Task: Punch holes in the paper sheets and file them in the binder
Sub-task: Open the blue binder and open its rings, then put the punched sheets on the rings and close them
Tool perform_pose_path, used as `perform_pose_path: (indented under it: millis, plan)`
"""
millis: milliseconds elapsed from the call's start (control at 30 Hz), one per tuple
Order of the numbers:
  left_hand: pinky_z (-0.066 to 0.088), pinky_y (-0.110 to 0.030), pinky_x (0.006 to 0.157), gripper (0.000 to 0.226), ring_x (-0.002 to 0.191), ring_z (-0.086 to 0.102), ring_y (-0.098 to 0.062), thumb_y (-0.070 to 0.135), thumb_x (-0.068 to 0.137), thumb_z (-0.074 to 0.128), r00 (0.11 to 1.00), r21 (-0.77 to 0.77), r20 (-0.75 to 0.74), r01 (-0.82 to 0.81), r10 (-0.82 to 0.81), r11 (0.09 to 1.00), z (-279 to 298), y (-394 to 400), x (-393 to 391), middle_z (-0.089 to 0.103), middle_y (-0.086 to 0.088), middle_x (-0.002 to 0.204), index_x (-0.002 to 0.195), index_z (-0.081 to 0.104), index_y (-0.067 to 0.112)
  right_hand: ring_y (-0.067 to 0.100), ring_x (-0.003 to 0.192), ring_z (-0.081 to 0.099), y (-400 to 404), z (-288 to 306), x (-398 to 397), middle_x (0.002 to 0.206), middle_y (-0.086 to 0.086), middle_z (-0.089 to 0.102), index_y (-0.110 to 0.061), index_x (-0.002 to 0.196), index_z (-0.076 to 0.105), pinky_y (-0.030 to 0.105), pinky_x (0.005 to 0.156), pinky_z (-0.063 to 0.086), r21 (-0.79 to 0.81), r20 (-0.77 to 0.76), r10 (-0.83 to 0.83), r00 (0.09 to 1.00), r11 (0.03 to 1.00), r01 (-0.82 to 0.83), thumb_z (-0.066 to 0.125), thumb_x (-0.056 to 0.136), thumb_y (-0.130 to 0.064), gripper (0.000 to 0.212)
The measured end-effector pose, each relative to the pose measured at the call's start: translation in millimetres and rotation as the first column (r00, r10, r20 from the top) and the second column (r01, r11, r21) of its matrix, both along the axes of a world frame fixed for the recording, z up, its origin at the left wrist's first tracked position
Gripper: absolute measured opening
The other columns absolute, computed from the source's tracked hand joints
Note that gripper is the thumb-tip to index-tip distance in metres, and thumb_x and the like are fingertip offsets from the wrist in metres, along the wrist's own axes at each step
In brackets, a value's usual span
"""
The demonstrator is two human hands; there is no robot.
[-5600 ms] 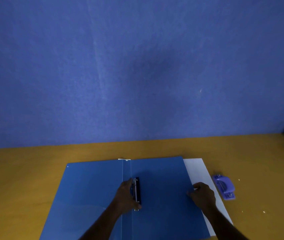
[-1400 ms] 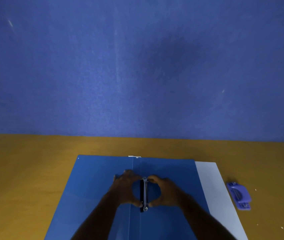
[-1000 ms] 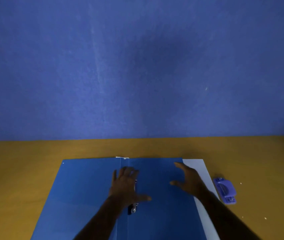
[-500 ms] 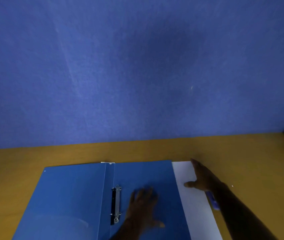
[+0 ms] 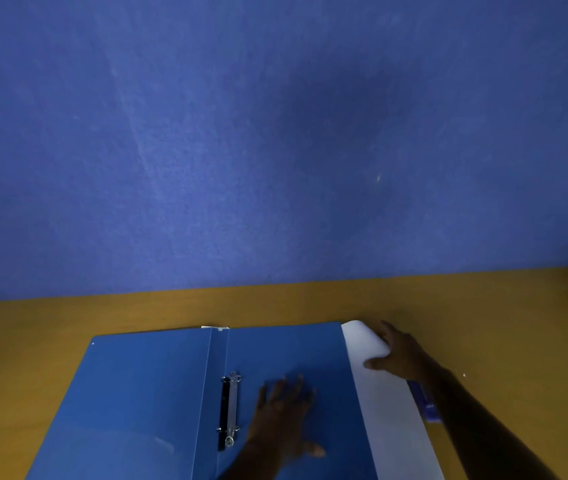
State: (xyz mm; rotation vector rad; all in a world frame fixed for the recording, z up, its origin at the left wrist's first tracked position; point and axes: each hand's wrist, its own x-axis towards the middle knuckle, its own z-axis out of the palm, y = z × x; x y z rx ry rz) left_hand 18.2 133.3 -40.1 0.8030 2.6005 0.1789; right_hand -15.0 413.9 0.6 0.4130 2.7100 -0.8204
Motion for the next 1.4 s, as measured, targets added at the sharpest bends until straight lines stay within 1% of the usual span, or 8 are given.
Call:
perform_pose_path:
  millis: [200,300,633,833,900,967,1133,1400]
  plan:
    - [-0.003,-0.054,0.12,0.1,0.15,-0.004,-0.028,0.074,0.071,0.055,0.999,-0.046,0.048,0.006,-0.004,0.999,3,-1,2,-0.006,0.005,0.163,0.152,0.01,0.036,0.017,0.106,0.059,-8,4,20,0.123,-0.003,0.062,-0.019,0.128,0.05,0.037,0.09,0.052,-0.332,-0.026,-0.276,0.961,0.909,0.252,0.088,0.062,-0.034,0.077]
    - [-0.007,-0.054,0.117,0.109,0.15,-0.009,-0.027,0.084,0.057,0.031,0.998,-0.059,0.056,0.013,-0.01,0.998,6,0,4,-0.008,0.005,0.163,0.152,0.006,0.036,0.019,0.096,0.067,-10,-7,41,0.11,-0.001,0.068,-0.019,0.12,0.057,0.042,0.085,0.058,-0.238,0.067,-0.339,0.938,0.908,0.345,0.083,0.066,-0.033,0.061]
    - [-0.005,-0.058,0.118,0.093,0.149,-0.01,-0.028,0.072,0.08,0.048,0.999,-0.069,0.043,0.022,-0.019,0.997,12,-3,9,-0.01,0.003,0.163,0.152,0.006,0.032,0.036,0.098,0.068,-10,55,78,0.11,0.015,0.072,-0.007,0.112,0.067,0.035,0.085,0.052,0.232,-0.322,-0.3,0.898,0.894,0.383,0.069,0.08,-0.017,0.034]
    - [-0.002,-0.054,0.119,0.121,0.15,-0.002,-0.024,0.092,0.057,0.046,0.986,0.087,0.15,-0.081,0.067,0.993,19,-4,6,0.0,0.003,0.163,0.153,0.004,0.031,0.03,0.077,0.069,4,130,99,0.081,0.009,0.074,-0.012,0.091,0.073,0.032,0.069,0.049,0.067,-0.572,-0.311,0.759,0.904,0.421,0.073,0.078,-0.02,0.015]
    - [0.012,-0.046,0.121,0.135,0.149,0.012,-0.019,0.096,0.042,0.049,0.932,0.359,0.308,-0.301,0.192,0.883,33,-2,2,0.012,0.003,0.162,0.153,0.007,0.03,0.024,0.077,0.066,1,150,103,0.083,0.001,0.071,-0.018,0.096,0.073,0.031,0.068,0.049,-0.1,-0.548,-0.366,0.752,0.921,0.376,0.075,0.079,-0.015,0.017]
    - [0.024,-0.034,0.117,0.129,0.145,0.022,-0.011,0.079,0.049,0.072,0.837,0.613,0.506,-0.52,0.209,0.595,56,3,-3,0.02,0.006,0.16,0.153,0.013,0.03,0.018,0.075,0.069,-5,162,106,0.086,-0.004,0.073,-0.021,0.096,0.072,0.03,0.059,0.052,-0.268,-0.522,-0.384,0.762,0.921,0.281,0.076,0.079,-0.013,0.019]
    - [0.051,-0.037,0.099,0.053,0.118,0.062,-0.013,0.02,0.08,0.077,0.828,0.824,0.556,-0.561,0.077,0.079,116,9,-11,0.066,0.005,0.127,0.129,0.056,0.022,0.011,0.079,0.072,-43,147,108,0.087,-0.008,0.076,-0.017,0.099,0.071,0.019,0.056,0.057,-0.509,-0.504,-0.411,0.76,0.852,0.123,0.07,0.083,-0.005,0.02]
    - [0.052,-0.009,0.071,0.032,0.096,0.063,0.008,0.009,0.093,0.058,0.806,0.884,0.447,-0.463,0.389,-0.056,114,-10,17,0.069,0.029,0.103,0.114,0.056,0.032,0.003,0.089,0.068,-106,96,105,0.097,-0.006,0.072,-0.013,0.11,0.067,0.032,0.071,0.054,-0.602,-0.52,-0.559,0.645,0.776,0.187,0.067,0.087,-0.011,0.023]
